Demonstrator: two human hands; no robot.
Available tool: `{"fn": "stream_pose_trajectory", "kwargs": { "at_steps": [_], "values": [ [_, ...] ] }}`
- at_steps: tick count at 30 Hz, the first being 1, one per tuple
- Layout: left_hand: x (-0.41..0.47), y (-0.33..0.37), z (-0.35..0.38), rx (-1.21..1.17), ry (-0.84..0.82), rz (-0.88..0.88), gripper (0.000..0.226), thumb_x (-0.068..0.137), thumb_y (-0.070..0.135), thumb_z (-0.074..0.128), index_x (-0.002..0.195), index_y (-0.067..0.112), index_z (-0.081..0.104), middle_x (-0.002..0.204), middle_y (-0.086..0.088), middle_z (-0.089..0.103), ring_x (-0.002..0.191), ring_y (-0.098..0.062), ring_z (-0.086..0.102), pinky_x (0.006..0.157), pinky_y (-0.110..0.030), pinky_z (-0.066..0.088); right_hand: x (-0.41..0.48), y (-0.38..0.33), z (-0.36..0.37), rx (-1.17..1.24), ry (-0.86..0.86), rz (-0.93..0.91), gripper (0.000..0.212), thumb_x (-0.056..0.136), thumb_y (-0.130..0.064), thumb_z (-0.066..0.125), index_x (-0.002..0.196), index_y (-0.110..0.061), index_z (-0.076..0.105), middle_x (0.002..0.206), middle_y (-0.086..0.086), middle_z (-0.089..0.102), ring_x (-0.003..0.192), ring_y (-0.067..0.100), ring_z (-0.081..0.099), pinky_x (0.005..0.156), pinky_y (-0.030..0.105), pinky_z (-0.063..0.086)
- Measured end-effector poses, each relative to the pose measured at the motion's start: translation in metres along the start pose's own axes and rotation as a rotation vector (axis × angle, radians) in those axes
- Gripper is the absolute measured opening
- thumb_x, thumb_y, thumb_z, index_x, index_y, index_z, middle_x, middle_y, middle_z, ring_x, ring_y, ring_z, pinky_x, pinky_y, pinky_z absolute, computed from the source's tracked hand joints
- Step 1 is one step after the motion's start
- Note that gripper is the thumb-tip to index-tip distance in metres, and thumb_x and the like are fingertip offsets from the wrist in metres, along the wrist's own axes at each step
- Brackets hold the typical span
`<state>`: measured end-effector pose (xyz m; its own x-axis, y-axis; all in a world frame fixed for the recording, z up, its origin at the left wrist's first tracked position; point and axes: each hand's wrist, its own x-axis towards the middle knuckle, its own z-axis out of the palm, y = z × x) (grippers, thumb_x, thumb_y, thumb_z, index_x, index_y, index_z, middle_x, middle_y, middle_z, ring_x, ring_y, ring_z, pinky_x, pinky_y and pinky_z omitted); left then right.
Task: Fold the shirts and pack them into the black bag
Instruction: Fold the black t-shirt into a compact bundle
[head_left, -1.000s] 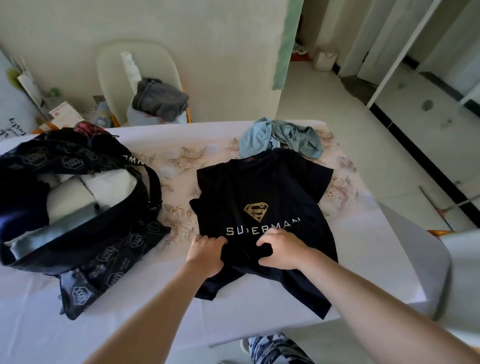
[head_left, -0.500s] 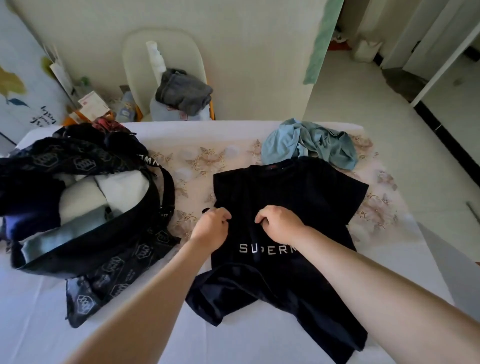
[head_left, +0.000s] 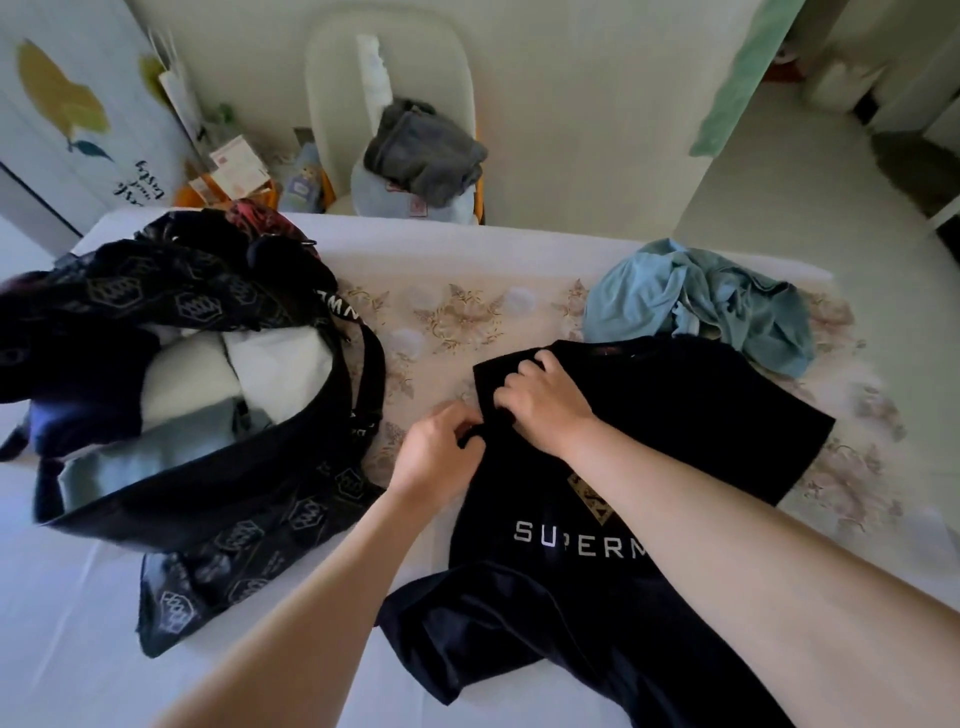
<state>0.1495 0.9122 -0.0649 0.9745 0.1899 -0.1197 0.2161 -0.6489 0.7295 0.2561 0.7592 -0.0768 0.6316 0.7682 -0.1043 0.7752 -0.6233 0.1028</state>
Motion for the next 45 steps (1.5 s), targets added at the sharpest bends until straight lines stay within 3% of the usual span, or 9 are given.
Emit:
{"fn": "stream_pose_trajectory", "kwargs": {
  "at_steps": [4,7,12,17,22,25,32,40,45],
  "values": [
    [-0.005,0.015,0.007,-0.008,-0.037,0.116,0.022,0.081,0.000,0.054,0.086,0.021,0.053,0.089,0.008,0.052,0.078,-0.009,0.049,0.064,-0.009,0.038,-0.033,0.018,0.002,0.062,0.171,0.167,0.021,0.075,-0.034,0.071,0.091,-0.023,0.064,0.081,-0.004,0.062,0.084,0.023,0.056,0.095,0.044,0.038],
    [-0.004,0.032,0.011,0.035,-0.209,0.033,0.016,0.085,0.005,0.046,0.092,0.018,0.048,0.082,0.003,0.056,0.075,-0.020,0.055,0.061,-0.028,0.044,-0.056,0.029,-0.001,-0.030,0.030,0.336,0.017,0.076,-0.028,0.074,0.093,-0.024,0.071,0.091,0.000,0.057,0.086,0.024,0.053,0.079,0.038,0.043],
    [0.012,0.041,-0.003,0.095,-0.072,-0.046,0.020,0.092,0.029,0.055,0.082,0.019,0.041,0.071,0.001,0.053,0.067,-0.023,0.054,0.051,-0.032,0.032,-0.013,0.040,-0.043,0.492,-0.028,0.761,0.023,0.091,-0.011,0.049,0.100,-0.020,0.068,0.097,0.003,0.068,0.091,0.028,0.066,0.070,0.034,0.053],
    [0.023,0.011,-0.027,0.357,0.108,-0.340,0.027,0.092,0.014,0.052,0.114,0.008,0.038,0.101,-0.014,0.058,0.094,-0.035,0.060,0.067,-0.038,0.046,0.037,0.009,-0.066,1.134,0.008,0.477,0.066,0.093,-0.022,0.064,0.151,-0.035,0.037,0.143,-0.009,0.054,0.122,0.010,0.054,0.094,0.016,0.040],
    [0.029,-0.004,-0.006,0.556,0.123,0.027,0.056,0.078,0.002,0.055,0.131,0.013,0.042,0.126,-0.011,0.042,0.113,-0.032,0.043,0.094,-0.040,0.041,0.007,0.010,-0.013,0.676,-0.040,0.508,0.050,0.094,-0.017,0.054,0.143,-0.024,0.049,0.148,0.004,0.044,0.135,0.026,0.044,0.110,0.040,0.038],
    [0.044,0.009,0.025,0.467,-0.129,0.101,0.049,0.092,0.014,0.050,0.140,0.017,0.041,0.142,-0.007,0.038,0.130,-0.030,0.036,0.104,-0.041,0.037,-0.033,0.020,0.021,0.462,-0.097,0.643,0.051,0.094,-0.024,0.055,0.143,-0.023,0.044,0.153,0.011,0.033,0.141,0.030,0.031,0.112,0.046,0.031],
    [0.059,-0.026,0.050,0.810,-0.460,-0.061,0.085,0.091,0.077,0.012,0.147,0.030,-0.032,0.152,0.003,-0.042,0.143,-0.027,-0.035,0.116,-0.061,-0.010,-0.061,0.038,0.051,0.414,-0.204,0.722,0.084,0.094,-0.064,0.042,0.158,-0.023,0.006,0.162,0.013,0.006,0.151,0.032,0.005,0.118,0.060,0.015],
    [0.088,-0.050,0.002,0.761,-0.444,-0.062,0.082,0.095,0.069,0.026,0.154,0.032,-0.017,0.160,0.004,-0.029,0.148,-0.022,-0.025,0.121,-0.051,-0.005,-0.030,0.047,0.046,0.426,-0.227,0.392,0.085,0.099,-0.053,0.048,0.159,-0.023,-0.004,0.165,0.015,-0.004,0.153,0.031,-0.006,0.124,0.050,0.007],
    [0.046,-0.039,0.006,0.590,-0.212,0.132,0.063,0.098,0.049,0.046,0.153,0.026,0.025,0.159,0.000,0.018,0.147,-0.022,0.013,0.117,-0.039,0.019,-0.068,0.006,0.040,0.434,0.012,0.309,0.062,0.094,-0.033,0.061,0.150,-0.019,0.037,0.159,0.014,0.024,0.146,0.033,0.025,0.116,0.047,0.032]
  ]
}}
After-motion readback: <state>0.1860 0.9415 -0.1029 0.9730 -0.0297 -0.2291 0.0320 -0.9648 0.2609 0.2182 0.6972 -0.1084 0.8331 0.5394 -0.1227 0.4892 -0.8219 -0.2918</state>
